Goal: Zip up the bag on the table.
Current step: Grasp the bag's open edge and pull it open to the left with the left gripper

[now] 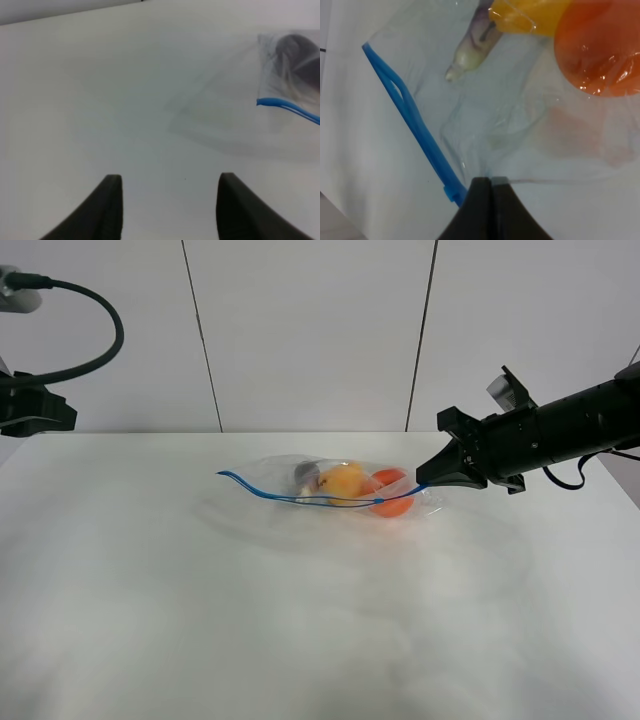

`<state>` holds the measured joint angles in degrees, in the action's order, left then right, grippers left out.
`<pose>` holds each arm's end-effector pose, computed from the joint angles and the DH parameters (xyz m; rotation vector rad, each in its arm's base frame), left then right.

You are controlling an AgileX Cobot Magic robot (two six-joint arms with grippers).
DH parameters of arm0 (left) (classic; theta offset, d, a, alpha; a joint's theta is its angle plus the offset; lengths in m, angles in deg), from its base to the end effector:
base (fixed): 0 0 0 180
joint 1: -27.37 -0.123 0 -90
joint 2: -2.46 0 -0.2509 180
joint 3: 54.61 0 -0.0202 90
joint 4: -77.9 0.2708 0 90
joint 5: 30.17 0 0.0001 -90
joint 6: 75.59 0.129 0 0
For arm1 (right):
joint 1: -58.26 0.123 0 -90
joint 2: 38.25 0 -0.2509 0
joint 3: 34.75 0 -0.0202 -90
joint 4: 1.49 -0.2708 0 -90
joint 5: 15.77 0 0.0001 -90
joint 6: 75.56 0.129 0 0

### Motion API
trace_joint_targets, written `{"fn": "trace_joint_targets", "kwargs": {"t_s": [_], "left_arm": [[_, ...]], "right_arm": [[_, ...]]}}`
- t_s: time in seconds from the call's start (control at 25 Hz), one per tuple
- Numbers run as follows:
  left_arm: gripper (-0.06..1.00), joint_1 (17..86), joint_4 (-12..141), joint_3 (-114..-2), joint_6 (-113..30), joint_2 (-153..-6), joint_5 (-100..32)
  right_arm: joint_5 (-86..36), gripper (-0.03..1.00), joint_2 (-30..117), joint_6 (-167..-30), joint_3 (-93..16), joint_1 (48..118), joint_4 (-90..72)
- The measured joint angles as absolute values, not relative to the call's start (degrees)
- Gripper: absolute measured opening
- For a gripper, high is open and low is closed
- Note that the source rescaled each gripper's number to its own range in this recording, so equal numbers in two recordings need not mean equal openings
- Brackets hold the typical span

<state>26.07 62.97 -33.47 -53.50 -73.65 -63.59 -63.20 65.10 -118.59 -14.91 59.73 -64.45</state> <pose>0.3094 -0.0113 0.2707 0.2374 2.2447 -0.0602 0.3426 0.0935 0.1519 -0.0697 2.5230 1.0019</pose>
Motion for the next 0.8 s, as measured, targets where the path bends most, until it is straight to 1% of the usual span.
{"fn": "trace_joint_targets", "kwargs": {"t_s": [0.12,0.2,0.32,0.48,0.52,0.56,0.6,0.72,0.76,0.8], "left_arm": [[1.00,26.8,61.3,-33.5,-53.2,-73.6,-63.6],[1.00,29.7,60.8,-33.5,-51.2,-73.6,-63.6],[1.00,36.9,60.5,-33.5,-48.2,-73.6,-63.6],[1.00,49.3,60.4,-33.5,-47.5,-73.6,-63.3],[1.00,49.3,60.4,-33.5,-47.5,-73.6,-63.3],[1.00,55.1,60.3,-33.5,-47.4,-73.6,-62.6],[1.00,58.5,60.3,-33.5,-47.3,-73.6,-61.8],[1.00,65.0,60.3,-33.5,-47.3,-73.8,-57.6],[1.00,65.0,60.3,-33.5,-47.3,-73.8,-57.6],[1.00,66.5,60.3,-33.5,-47.3,-74.2,-55.9]], "right_arm": [[-63.2,0.00,65.1,-118.8,-14.9,59.7,-64.4],[-63.2,0.00,65.1,-118.8,-14.9,59.7,-64.4],[-63.2,0.00,65.1,-118.8,-14.9,59.7,-64.4],[-63.2,0.00,65.1,-118.8,-14.9,59.7,-64.4],[-63.2,0.00,65.1,-118.8,-14.9,59.7,-64.4],[-63.2,0.00,65.1,-118.8,-14.9,59.7,-64.5],[-63.2,0.00,65.1,-118.8,-14.9,59.7,-64.5],[-63.2,0.00,65.1,-118.8,-14.9,59.7,-64.5],[-63.2,0.00,65.1,-118.8,-14.9,59.7,-64.5],[-63.2,0.00,65.1,-118.8,-14.9,59.7,-64.5]]}}
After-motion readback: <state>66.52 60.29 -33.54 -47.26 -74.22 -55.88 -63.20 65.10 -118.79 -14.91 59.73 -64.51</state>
